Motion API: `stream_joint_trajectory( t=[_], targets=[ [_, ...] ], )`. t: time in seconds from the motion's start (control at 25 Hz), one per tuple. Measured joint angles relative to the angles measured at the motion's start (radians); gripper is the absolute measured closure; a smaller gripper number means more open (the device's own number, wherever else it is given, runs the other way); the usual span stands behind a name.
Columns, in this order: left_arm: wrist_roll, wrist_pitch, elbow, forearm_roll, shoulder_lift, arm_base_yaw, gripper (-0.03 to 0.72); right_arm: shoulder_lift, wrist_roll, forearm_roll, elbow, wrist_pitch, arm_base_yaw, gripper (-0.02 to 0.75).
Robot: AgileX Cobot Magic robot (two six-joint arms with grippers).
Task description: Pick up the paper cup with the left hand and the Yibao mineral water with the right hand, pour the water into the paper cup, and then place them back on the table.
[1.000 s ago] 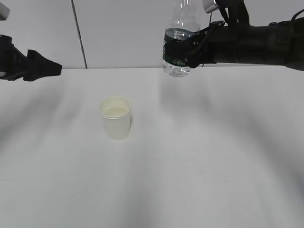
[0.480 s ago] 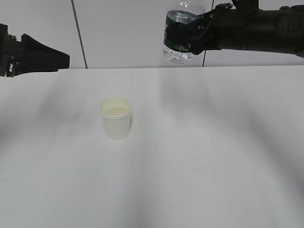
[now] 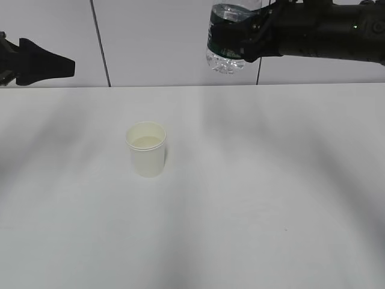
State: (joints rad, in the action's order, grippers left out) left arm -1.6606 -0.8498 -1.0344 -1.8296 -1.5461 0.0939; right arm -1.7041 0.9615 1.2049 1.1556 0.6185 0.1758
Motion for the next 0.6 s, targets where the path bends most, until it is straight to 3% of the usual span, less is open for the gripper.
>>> stream_joint_trajectory(
  t=[0.24,0.36,0.6],
  targets=[
    [0.169,0.119,0.001,0.0,0.011,0.0,0.2,0.044,0.007,0.0,0.0,0.002,0.0,0.293],
    [0.197,0.157,0.002,0.0,0.03,0.0,0.2,0.074,0.044,0.02,-0.001,-0.01,0.0,0.293],
    [0.204,0.158,0.002,0.0,0.057,0.0,0.2,0.135,0.223,0.237,-0.002,-0.066,0.0,0.293]
  ],
)
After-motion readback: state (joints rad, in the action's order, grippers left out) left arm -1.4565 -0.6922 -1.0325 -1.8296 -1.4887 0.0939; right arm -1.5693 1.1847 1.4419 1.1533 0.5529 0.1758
